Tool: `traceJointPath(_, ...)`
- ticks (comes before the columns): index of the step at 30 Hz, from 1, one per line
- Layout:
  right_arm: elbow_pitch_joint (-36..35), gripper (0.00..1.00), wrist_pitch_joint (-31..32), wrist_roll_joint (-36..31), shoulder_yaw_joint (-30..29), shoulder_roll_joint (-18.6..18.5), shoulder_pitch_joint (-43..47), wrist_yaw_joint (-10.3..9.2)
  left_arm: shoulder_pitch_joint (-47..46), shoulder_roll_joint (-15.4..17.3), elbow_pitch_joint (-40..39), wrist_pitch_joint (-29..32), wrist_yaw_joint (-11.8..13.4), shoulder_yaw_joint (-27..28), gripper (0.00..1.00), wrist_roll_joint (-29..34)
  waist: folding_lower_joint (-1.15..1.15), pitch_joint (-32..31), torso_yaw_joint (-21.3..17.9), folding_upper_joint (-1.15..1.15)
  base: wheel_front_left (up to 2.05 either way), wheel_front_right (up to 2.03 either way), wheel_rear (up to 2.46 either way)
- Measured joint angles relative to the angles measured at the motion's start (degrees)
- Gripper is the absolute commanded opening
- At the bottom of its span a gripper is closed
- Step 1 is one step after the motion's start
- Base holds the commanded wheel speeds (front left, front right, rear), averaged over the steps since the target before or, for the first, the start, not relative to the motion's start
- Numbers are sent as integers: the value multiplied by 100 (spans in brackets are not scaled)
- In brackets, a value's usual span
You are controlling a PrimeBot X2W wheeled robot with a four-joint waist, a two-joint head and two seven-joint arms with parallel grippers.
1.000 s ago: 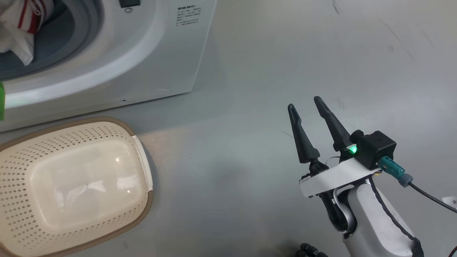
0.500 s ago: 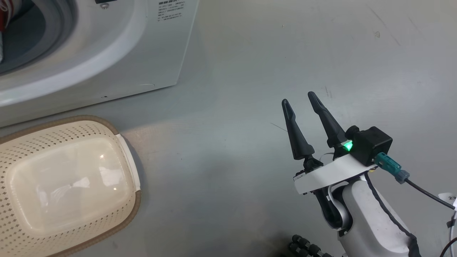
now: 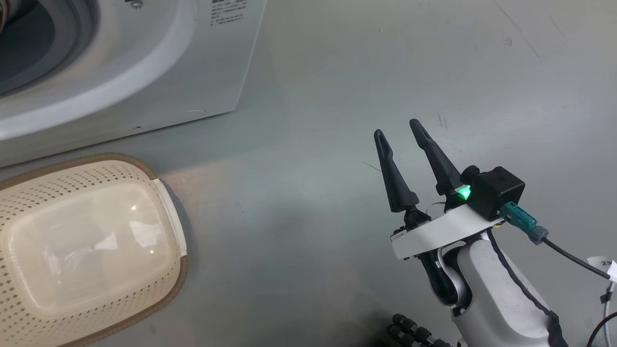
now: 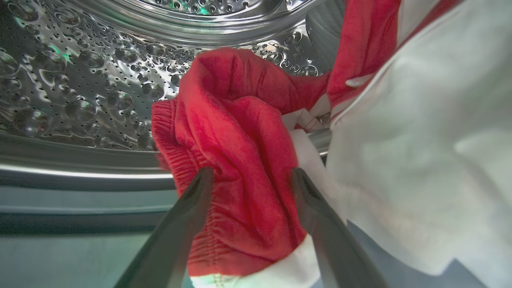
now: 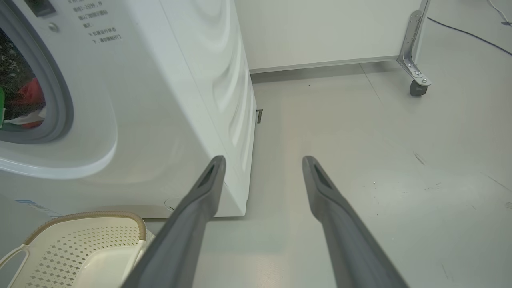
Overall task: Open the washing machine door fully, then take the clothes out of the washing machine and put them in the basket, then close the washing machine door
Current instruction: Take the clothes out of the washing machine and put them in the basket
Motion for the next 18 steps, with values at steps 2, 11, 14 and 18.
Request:
traceJointPath(2, -5, 100, 0, 0, 14, 0, -13, -1, -52, -37, 75, 53, 0, -5, 100, -9, 0, 13, -1, 0, 0, 0, 0)
traceJointPath(11, -7, 100, 0, 58, 45, -1, -35, -47, -263, -131, 337, 196, 0, 47, 100, -122, 0, 60, -3, 0, 0, 0, 0)
traceJointPath(14, -7, 100, 0, 58, 52, -1, -53, -53, -340, -144, 419, 230, 0, 96, 100, -147, 0, 71, 0, 0, 0, 0, 0)
traceJointPath(18, -7, 100, 0, 58, 58, -1, -87, -56, -429, -153, 510, 246, 2, 155, 94, -147, 0, 83, 7, 0, 0, 0, 0)
